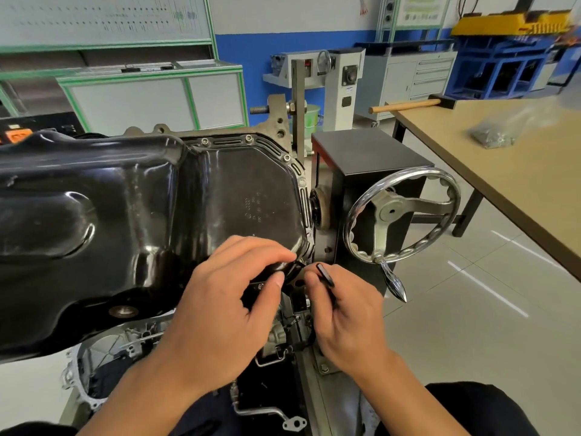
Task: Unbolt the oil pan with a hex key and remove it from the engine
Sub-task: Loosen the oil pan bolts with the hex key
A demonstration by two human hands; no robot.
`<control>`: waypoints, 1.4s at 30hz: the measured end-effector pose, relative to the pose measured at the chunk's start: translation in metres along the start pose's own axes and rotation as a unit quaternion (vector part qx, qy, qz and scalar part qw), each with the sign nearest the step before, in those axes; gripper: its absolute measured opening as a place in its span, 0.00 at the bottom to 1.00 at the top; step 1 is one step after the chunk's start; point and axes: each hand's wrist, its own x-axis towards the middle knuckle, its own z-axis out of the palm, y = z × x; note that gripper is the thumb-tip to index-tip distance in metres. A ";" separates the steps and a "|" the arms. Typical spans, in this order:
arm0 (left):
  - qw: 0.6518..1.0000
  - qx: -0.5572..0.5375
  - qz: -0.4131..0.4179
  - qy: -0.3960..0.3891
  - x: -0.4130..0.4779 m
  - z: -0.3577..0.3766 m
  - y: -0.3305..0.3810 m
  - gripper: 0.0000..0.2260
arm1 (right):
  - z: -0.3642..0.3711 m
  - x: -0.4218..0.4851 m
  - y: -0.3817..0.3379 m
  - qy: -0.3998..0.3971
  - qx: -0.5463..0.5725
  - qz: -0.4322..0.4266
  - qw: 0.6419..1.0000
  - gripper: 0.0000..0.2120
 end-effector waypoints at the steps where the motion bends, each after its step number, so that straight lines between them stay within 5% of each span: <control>1: 1.000 0.008 0.009 -0.024 0.003 0.000 -0.002 0.11 | 0.001 0.001 0.001 0.008 0.000 -0.004 1.000 0.10; 8: 0.979 0.140 0.062 -0.132 0.028 0.010 -0.018 0.18 | 0.008 0.003 0.006 0.016 0.019 -0.031 0.999 0.13; 19: 0.974 0.167 0.048 -0.142 0.041 0.022 -0.019 0.08 | 0.003 0.008 0.002 -0.014 0.007 0.009 1.000 0.10; 35: 0.971 0.213 0.107 -0.037 0.031 0.034 -0.023 0.05 | 0.004 -0.001 -0.007 0.139 0.095 0.016 0.986 0.10; 42: 0.970 0.191 0.146 -0.027 0.025 0.033 -0.025 0.03 | 0.010 -0.011 0.000 0.105 0.077 -0.021 0.991 0.09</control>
